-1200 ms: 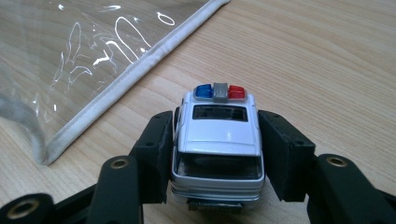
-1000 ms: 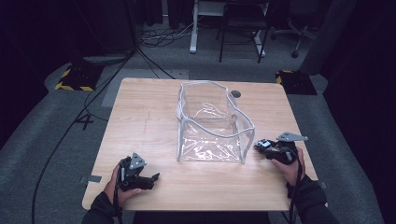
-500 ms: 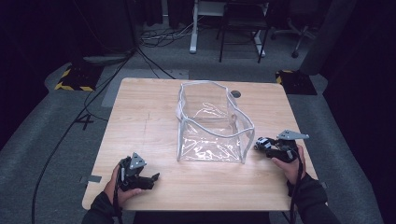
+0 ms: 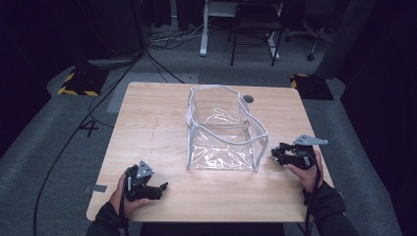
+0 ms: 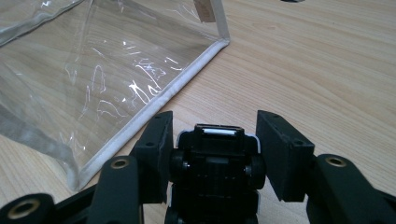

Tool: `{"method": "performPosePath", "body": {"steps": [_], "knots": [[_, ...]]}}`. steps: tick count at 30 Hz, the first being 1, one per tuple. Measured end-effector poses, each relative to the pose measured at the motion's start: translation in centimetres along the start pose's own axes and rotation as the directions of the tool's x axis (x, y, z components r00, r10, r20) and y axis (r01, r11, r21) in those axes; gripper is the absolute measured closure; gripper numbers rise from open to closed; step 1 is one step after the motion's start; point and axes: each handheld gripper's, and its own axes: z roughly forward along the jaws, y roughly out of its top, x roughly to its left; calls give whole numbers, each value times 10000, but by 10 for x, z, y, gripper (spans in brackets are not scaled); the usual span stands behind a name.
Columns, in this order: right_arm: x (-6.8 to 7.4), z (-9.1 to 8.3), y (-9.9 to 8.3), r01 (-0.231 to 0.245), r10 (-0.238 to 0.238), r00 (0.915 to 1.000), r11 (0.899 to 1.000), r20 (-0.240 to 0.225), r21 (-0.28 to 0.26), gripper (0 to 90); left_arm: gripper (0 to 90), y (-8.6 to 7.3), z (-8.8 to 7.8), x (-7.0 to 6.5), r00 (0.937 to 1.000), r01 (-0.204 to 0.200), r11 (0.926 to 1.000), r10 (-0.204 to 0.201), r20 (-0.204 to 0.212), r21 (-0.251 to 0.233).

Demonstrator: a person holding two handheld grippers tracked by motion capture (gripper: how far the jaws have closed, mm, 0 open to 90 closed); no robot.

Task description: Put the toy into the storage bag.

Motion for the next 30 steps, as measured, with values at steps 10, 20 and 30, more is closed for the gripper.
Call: {"method": "performPosePath", "body": {"steps": [10, 20, 30], "knots": [[-1, -12, 11, 33, -25, 9998, 9991, 196, -413, 484, 122, 0, 0, 0, 10000, 2, 10000, -2, 1, -2], [-8, -32, 42, 23, 22, 9992, 9936, 394, -1129, 484, 122, 0, 0, 0, 10000, 0, 10000, 0, 1, 0], [-9, -52, 79, 357, -273, 9983, 9849, 515, -1696, 484, 122, 0, 0, 0, 10000, 3, 10000, -3, 2, -2]]}}
